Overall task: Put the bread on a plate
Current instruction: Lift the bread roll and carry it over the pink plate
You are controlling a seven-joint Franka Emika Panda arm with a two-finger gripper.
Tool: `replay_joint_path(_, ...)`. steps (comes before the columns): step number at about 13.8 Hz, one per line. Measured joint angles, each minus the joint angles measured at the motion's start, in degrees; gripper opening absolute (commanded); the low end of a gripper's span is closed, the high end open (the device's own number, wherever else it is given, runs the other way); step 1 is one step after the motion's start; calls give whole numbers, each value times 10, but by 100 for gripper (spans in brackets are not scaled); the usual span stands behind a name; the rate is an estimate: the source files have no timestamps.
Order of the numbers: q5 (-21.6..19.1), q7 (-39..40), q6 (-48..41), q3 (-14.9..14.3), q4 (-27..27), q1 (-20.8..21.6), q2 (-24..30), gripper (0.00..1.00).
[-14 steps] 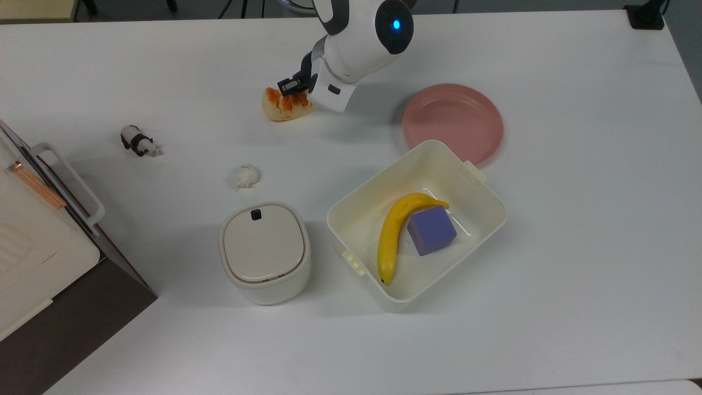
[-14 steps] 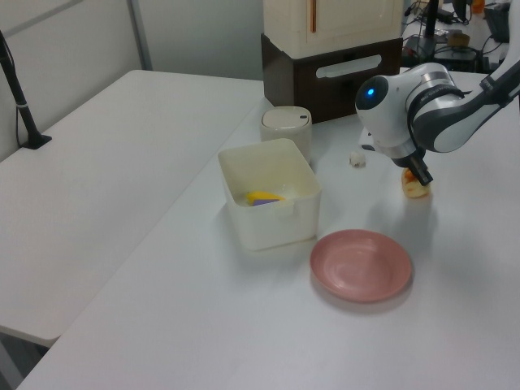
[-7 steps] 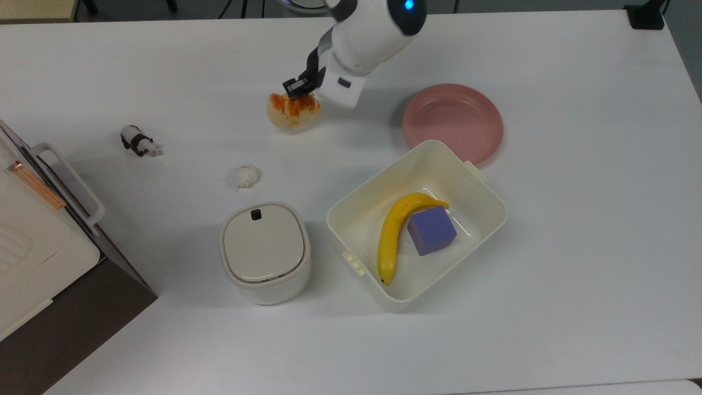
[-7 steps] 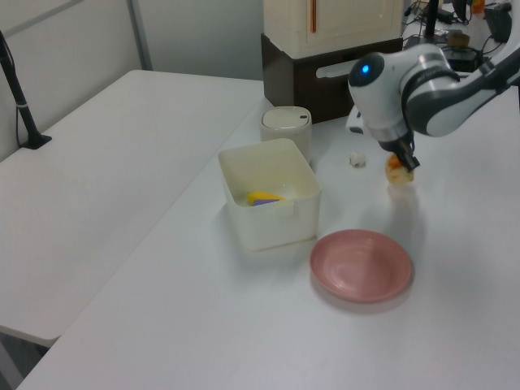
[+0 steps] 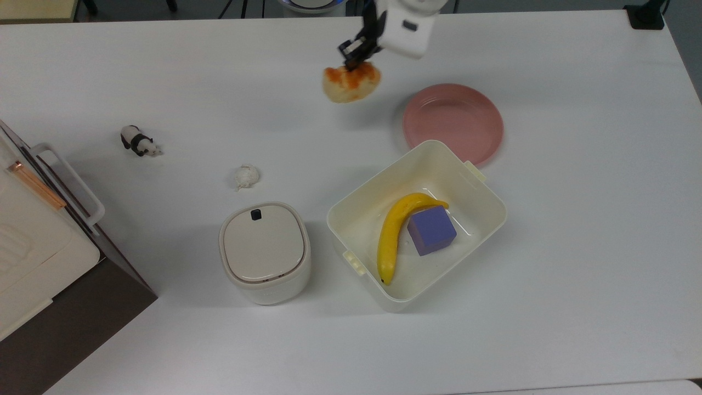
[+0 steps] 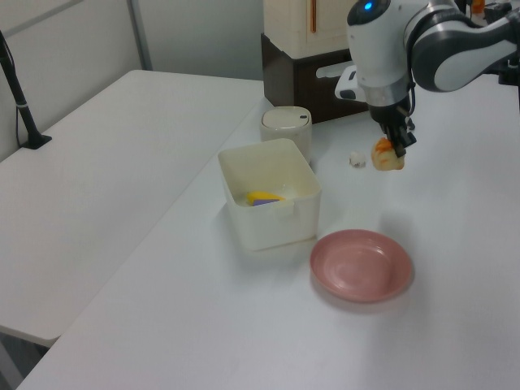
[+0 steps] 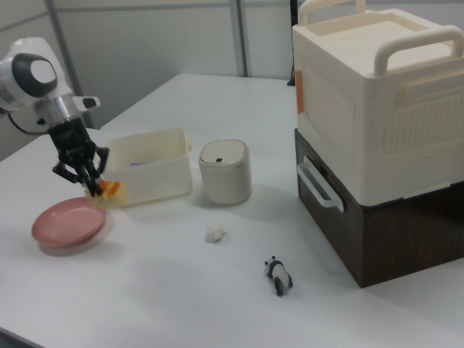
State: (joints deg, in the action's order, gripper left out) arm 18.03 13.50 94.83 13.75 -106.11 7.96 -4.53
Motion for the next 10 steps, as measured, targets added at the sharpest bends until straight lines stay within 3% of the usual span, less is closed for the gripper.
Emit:
replay_joint_path(6,-36,-165,4,29,34,57,-18,0)
replay_joint_path(8,-34,-228,23,34,35,83,-54,0)
replay_joint_path(10,-3,-282,35,34,51,97,-110,0)
